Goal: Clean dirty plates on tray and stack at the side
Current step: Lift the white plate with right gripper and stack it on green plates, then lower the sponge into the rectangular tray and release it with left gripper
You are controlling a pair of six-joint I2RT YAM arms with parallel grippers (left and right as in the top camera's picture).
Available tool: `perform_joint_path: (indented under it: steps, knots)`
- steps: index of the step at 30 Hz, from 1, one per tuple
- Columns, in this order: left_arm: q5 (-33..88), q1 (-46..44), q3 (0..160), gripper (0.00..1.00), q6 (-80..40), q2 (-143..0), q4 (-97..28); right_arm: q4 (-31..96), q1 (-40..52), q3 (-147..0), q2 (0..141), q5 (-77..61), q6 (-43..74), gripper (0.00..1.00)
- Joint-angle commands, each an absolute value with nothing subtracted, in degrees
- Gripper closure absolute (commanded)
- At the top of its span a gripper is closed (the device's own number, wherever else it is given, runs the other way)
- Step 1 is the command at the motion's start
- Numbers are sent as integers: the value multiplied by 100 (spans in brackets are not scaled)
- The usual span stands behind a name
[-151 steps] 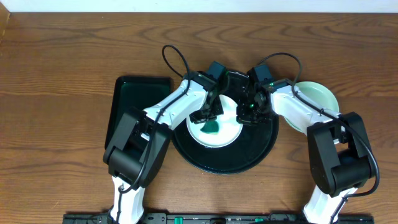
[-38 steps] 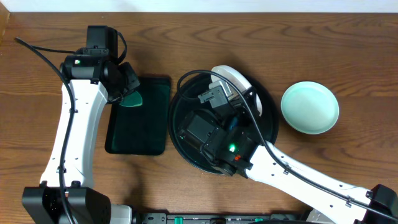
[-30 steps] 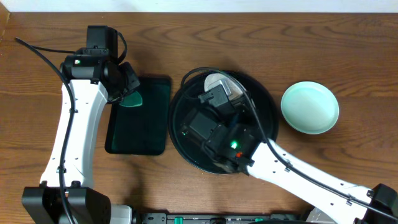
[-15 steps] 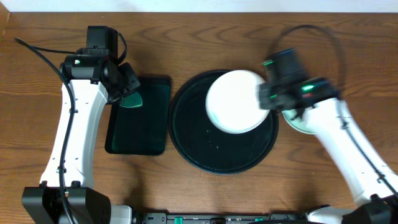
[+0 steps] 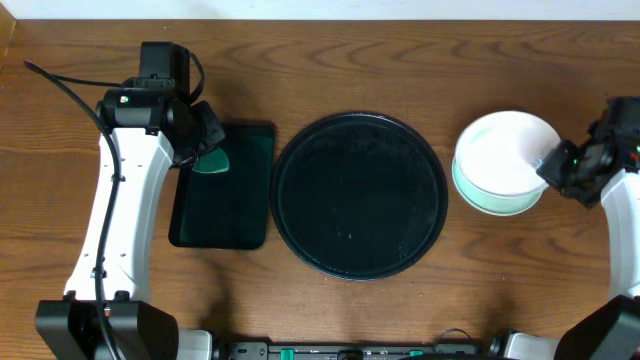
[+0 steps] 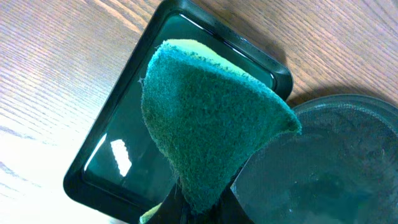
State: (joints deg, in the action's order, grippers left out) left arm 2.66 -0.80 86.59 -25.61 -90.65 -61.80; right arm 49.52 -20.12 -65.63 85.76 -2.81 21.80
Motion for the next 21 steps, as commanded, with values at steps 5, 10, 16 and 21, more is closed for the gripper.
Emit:
perform_joint_path:
  steps: [5, 10, 16, 21]
  knots:
    - [189, -67, 8582, 93, -2355, -9089, -6283, 4154, -2005, -5782, 8573, -99, 2390, 99]
    - [191, -67, 8582, 93, -2357, -9089, -6276, 3920, -2005, -5734, 8777, 167, 2534, 92]
    - [189, -67, 8582, 93, -2217, -9089, -6296, 3769, -1890, -5800, 8803, -628, 2213, 38]
    - [189, -64, 8576, 93, -1723, -9148, -6292, 4471, -1385, -6372, 8803, -757, 1741, 23]
